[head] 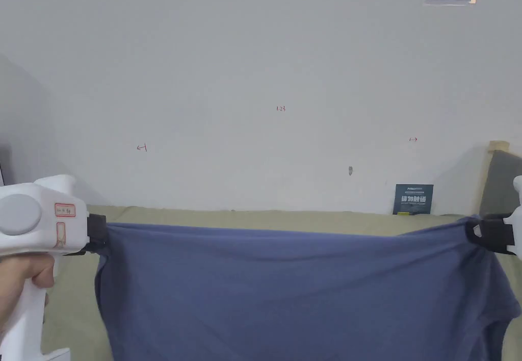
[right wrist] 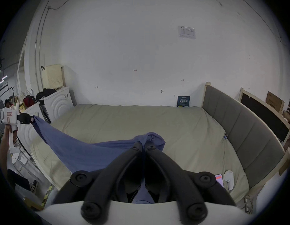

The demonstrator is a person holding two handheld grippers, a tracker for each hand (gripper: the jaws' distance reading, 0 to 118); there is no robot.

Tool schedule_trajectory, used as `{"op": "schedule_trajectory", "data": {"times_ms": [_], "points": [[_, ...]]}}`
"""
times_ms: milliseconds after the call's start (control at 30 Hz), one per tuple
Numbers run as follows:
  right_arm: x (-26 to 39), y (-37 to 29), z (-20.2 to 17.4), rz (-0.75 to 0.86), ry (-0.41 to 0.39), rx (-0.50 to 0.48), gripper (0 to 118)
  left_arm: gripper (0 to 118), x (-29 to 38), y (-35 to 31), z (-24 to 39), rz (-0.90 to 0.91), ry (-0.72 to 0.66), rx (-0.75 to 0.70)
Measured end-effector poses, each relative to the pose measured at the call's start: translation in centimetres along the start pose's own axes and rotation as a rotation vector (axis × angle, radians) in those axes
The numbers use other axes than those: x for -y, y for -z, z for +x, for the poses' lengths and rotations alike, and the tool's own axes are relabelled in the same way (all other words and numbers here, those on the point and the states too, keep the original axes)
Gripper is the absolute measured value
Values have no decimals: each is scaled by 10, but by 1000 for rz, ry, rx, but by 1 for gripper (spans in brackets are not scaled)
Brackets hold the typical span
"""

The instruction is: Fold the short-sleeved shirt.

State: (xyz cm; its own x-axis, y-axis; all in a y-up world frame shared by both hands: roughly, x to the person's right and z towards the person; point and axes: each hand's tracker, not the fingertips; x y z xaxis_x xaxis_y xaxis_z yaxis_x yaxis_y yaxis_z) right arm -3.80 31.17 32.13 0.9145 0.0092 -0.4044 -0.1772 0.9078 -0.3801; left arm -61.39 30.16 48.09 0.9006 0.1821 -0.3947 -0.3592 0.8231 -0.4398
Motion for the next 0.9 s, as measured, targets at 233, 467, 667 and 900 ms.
{"op": "schedule_trajectory", "data": {"times_ms": [233,467,667,900], "points": [[-36,30,-1,3,-37,30,4,1,-29,17,12,21,36,-52],[-86,50,-1,26,-88,64,4,1,-72,31,28,57,39,-79],[-145,72,-3,61,-134,99,4,1,-127,40,48,110,48,-116],[-207,106,-1,110,-107,141,4,1,-185,57,65,187,62,-151]]}}
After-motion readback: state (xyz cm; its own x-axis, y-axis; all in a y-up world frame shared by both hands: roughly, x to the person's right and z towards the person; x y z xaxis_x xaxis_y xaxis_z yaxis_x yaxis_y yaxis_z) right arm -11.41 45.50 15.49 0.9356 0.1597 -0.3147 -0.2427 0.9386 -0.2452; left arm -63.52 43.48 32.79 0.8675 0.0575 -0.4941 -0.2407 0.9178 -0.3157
